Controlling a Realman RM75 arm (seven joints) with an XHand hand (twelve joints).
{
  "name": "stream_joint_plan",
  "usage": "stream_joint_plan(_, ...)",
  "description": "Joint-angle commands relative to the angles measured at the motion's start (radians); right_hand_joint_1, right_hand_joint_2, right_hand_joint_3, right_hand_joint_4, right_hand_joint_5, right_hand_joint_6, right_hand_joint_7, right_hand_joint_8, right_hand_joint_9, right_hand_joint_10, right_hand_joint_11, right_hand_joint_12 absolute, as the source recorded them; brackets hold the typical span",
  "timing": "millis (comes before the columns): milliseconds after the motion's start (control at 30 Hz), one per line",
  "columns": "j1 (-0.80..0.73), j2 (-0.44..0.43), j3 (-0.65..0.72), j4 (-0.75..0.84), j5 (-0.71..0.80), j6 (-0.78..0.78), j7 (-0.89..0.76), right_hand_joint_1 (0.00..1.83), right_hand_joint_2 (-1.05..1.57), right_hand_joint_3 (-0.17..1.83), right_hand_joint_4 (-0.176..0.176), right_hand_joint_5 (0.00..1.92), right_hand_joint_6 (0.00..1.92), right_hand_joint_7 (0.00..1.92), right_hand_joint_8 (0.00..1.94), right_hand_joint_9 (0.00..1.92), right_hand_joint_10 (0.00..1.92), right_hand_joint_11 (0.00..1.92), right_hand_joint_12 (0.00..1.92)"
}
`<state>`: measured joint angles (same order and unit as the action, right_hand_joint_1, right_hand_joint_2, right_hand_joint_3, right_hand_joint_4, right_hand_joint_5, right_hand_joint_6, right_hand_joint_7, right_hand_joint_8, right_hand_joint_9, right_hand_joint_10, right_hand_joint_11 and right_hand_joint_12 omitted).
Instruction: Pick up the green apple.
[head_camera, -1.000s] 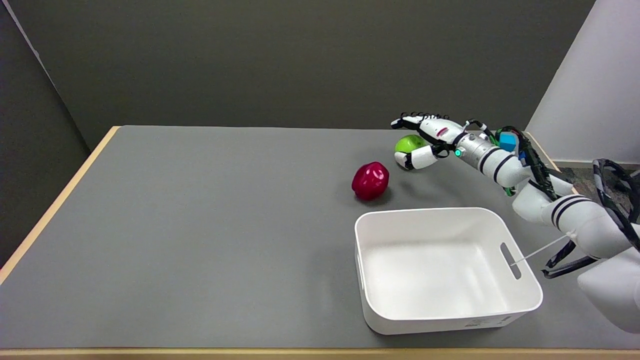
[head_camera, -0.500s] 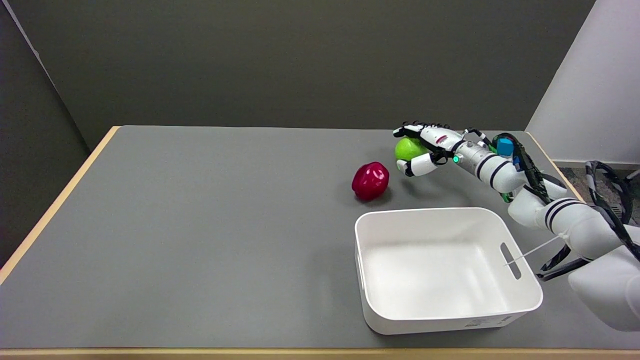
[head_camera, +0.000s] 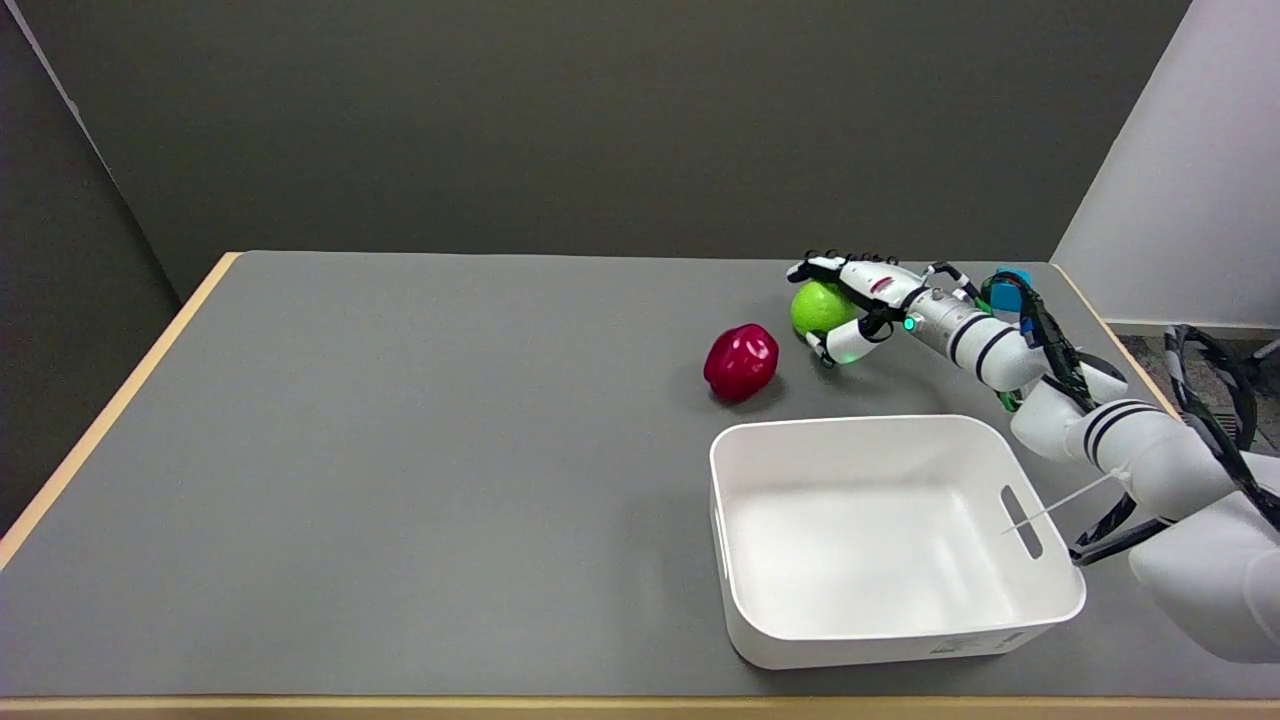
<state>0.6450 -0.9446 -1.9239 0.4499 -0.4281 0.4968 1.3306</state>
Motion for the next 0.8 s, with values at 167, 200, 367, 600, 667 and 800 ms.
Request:
stream_joint_plan(167, -0.043, -0.002, 0.075, 0.050, 0.002, 0.041, -0.066, 1.13, 1.29, 0.08, -0.113, 0.52, 1.63, 0.68, 1.52, 0.72, 1.35, 0.43, 1.84)
stream_joint_plan(200, -0.053, 0.000, 0.093, 0.063, 0.012, 0.053, -0.066, 1.14, 1.32, 0.05, -0.173, 0.55, 1.61, 0.61, 1.61, 0.72, 1.47, 0.39, 1.90)
stream_joint_plan(367, -0.114, 0.017, 0.208, 0.165, 0.082, 0.129, -0.066, 1.11, 1.30, 0.15, -0.176, 0.51, 1.67, 0.56, 1.70, 0.74, 1.81, 0.39, 1.92)
stream_joint_plan(600, -0.253, 0.080, 0.376, 0.489, 0.202, 0.177, -0.069, 1.09, 1.32, 0.18, -0.176, 0.46, 1.73, 0.51, 1.79, 0.74, 1.92, 0.34, 1.92)
stream_joint_plan(667, -0.300, 0.098, 0.428, 0.584, 0.221, 0.182, -0.069, 1.09, 1.32, 0.18, -0.176, 0.46, 1.74, 0.51, 1.79, 0.74, 1.92, 0.34, 1.92)
stream_joint_plan(800, -0.423, 0.132, 0.529, 0.742, 0.254, 0.183, -0.069, 1.09, 1.31, 0.20, -0.176, 0.46, 1.73, 0.51, 1.79, 0.76, 1.92, 0.36, 1.92)
